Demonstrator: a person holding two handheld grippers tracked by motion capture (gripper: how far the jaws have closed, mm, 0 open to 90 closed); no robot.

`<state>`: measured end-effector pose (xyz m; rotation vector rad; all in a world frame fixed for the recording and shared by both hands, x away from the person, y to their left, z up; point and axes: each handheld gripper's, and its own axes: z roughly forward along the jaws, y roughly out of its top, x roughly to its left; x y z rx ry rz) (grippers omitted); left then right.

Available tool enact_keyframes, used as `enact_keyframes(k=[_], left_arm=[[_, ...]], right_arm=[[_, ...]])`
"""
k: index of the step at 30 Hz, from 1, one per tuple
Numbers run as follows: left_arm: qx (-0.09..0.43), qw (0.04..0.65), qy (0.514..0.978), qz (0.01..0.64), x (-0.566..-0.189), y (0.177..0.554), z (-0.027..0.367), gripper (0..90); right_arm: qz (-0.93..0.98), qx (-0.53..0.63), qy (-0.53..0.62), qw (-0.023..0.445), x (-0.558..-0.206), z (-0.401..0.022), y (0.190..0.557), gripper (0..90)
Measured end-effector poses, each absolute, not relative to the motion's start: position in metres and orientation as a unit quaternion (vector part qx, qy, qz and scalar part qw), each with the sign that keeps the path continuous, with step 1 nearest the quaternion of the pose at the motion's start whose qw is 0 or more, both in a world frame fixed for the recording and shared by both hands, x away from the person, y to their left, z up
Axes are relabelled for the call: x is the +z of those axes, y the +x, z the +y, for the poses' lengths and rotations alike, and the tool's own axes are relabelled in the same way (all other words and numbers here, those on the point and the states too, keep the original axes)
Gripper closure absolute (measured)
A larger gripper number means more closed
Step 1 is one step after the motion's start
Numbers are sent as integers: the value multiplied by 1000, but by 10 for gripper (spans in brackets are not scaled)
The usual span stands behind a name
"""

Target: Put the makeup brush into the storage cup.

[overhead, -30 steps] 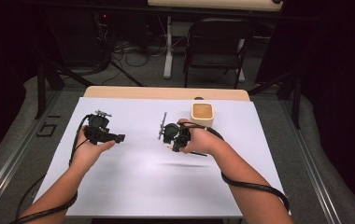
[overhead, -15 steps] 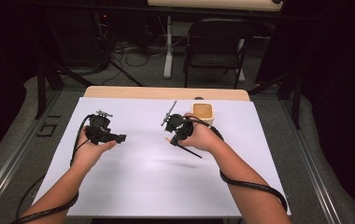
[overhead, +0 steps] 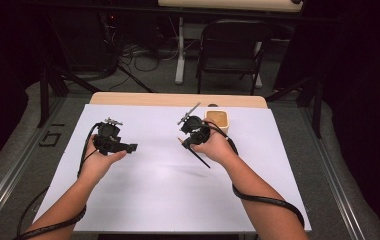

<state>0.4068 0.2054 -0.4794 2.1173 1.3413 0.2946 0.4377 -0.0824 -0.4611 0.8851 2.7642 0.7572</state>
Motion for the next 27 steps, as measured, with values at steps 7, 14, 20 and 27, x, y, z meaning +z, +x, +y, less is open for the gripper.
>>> enact_keyframes(k=[7,14,20,27], left_arm=[[114,315,797,503,-478,407,202,269],[119,326,797,495,-476,407,200,246],[118,341,793,491,-475,406,197,222],[115,353,791,487,-475,404,193,223]], right_arm=[[884,303,347,82,-462,-91,440,844],[866,314,384,65,-454,-102,441,844],[835,364,406,77,-455,-105,439,844],[818,391,414,81,-454,-106,435,844]])
